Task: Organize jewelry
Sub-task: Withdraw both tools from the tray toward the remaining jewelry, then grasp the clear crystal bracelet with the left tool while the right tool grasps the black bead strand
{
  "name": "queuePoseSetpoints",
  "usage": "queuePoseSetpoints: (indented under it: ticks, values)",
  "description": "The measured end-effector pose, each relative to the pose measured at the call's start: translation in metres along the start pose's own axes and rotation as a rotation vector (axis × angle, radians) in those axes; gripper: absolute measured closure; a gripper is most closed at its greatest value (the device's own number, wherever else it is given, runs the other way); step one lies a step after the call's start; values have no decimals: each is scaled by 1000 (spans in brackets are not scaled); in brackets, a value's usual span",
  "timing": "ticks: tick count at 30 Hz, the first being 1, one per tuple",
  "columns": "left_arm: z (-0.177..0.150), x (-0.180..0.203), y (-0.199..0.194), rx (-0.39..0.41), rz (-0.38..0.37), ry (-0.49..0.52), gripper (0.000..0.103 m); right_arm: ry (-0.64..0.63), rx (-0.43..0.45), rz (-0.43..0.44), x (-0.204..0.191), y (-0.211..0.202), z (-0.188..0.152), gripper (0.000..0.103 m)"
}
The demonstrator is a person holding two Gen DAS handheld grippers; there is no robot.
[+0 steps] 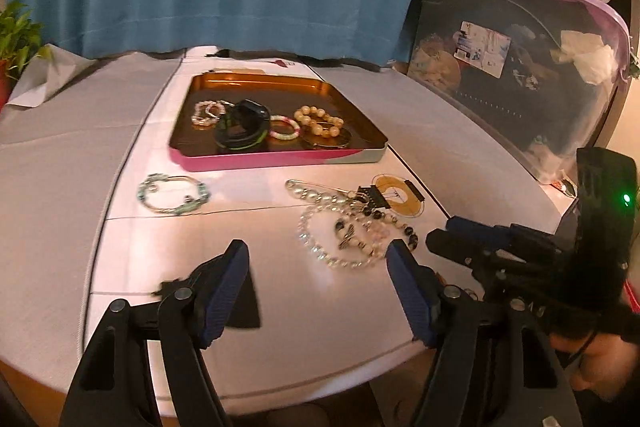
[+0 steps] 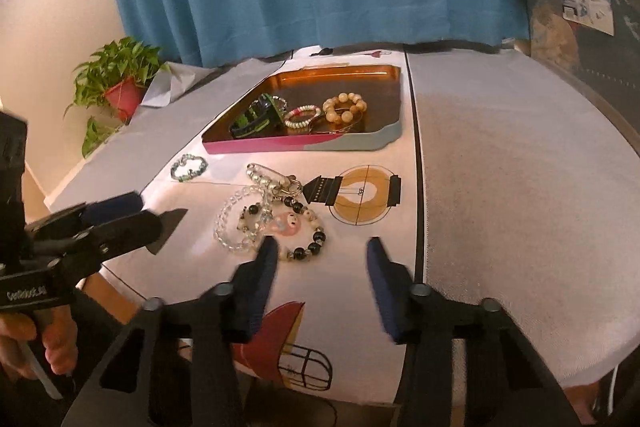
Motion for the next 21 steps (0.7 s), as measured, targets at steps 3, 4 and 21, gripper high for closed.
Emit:
queuePoseSetpoints:
  ticks: [3, 4, 21]
  values:
    - [4, 4, 11, -3, -1, -4, 46, -1, -1, 4, 2, 5, 1, 68]
    - [5, 5, 14, -4, -7, -6, 47, 7, 0, 6, 1, 4, 1, 68]
    - [-3, -2, 50, -79, 106, 57, 93, -44, -19, 21, -6, 24, 1, 85]
Point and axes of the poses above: each gripper's, at about its wrist camera, not at the fingertips, and y roughly the way its jaws point, x to its right, z to its top, the point moved 9 cm from there along y, roughly the way its jaws point, and after that the axes turned 6 degrees about z, right-handed, at the moved point
